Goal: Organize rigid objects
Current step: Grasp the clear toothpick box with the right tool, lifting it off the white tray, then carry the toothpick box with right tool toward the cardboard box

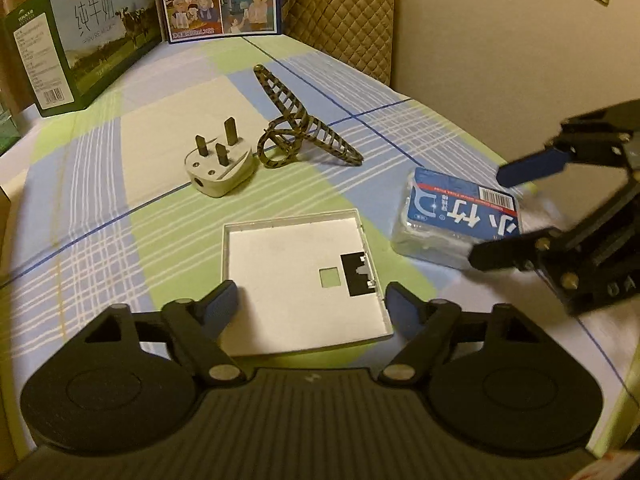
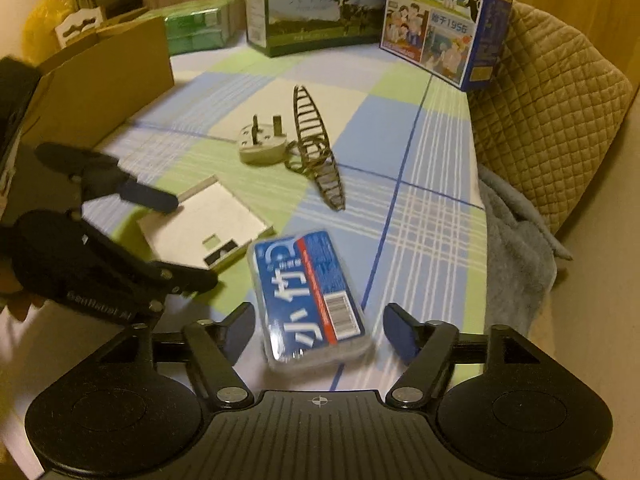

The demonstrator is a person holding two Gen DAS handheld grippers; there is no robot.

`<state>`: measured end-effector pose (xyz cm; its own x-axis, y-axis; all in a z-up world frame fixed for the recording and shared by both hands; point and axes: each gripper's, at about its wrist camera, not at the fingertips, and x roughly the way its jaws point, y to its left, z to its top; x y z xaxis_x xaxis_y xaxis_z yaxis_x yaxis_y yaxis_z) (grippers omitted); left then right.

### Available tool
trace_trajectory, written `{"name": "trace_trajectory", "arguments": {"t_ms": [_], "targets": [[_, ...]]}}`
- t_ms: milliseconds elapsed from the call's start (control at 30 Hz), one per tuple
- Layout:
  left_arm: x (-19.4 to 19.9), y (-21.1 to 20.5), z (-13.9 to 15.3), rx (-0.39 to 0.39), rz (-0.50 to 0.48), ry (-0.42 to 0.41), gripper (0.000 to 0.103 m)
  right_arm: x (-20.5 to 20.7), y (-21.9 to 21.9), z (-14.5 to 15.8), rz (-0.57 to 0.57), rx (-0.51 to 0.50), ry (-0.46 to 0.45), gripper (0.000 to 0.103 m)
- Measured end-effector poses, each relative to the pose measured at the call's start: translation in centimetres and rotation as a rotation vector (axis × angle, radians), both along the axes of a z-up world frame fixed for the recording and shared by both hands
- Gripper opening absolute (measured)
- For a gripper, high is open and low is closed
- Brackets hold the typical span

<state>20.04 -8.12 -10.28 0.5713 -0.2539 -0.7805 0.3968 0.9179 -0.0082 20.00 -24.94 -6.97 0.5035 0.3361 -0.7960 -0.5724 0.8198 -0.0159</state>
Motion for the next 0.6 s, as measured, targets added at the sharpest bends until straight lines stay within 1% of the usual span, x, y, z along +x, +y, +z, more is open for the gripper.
{"name": "trace_trajectory", "arguments": {"t_ms": [33,67,100,133,233,367,400,433,467,500,567,600], "targets": [[-0.2,0.2,0.1,-0.002,-0.006,0.001,0.065,0.2,0.2,-0.1,0.006,-0.001,-0.003,0.071],[-0.6,0.4,0.3,0.000,-0.012,0.003,0.061,0.3,0.4,-0.1,0.016,-0.005,-0.008,0.072],[-0.9,0.6,0.4,0.003,-0.014,0.006,0.053,0.4,0.7,-0.2,0.023,-0.010,-0.010,0.072],[-1.2,0.9,0.5,0.002,-0.013,0.012,0.049,0.5,0.9,-0.3,0.030,-0.017,-0.009,0.072],[-2.6,2.2,0.7,-0.001,0.002,0.023,0.048,0.8,1.6,-0.8,0.041,-0.033,0.005,0.072],[-4.0,3.6,0.7,0.008,0.005,0.008,0.048,1.3,1.9,-1.5,0.038,-0.048,0.045,0.071],[-4.1,3.8,0.8,0.008,0.008,0.001,0.052,1.3,1.9,-1.5,0.026,-0.049,0.049,0.064],[-4.1,4.1,0.8,0.010,0.013,-0.009,0.063,1.4,1.8,-1.5,0.013,-0.046,0.055,0.057],[-4.1,4.3,0.9,0.010,0.019,-0.021,0.069,1.4,1.7,-1.5,0.001,-0.034,0.069,0.055],[-4.0,4.4,1.0,0.008,0.023,-0.033,0.077,1.3,1.6,-1.4,-0.010,-0.028,0.076,0.055],[-3.7,4.7,1.2,0.002,0.025,-0.045,0.078,1.2,1.7,-1.4,-0.015,-0.033,0.080,0.055],[-3.3,4.8,1.2,0.002,0.027,-0.041,0.080,1.1,1.7,-1.4,-0.016,-0.035,0.081,0.054]]}}
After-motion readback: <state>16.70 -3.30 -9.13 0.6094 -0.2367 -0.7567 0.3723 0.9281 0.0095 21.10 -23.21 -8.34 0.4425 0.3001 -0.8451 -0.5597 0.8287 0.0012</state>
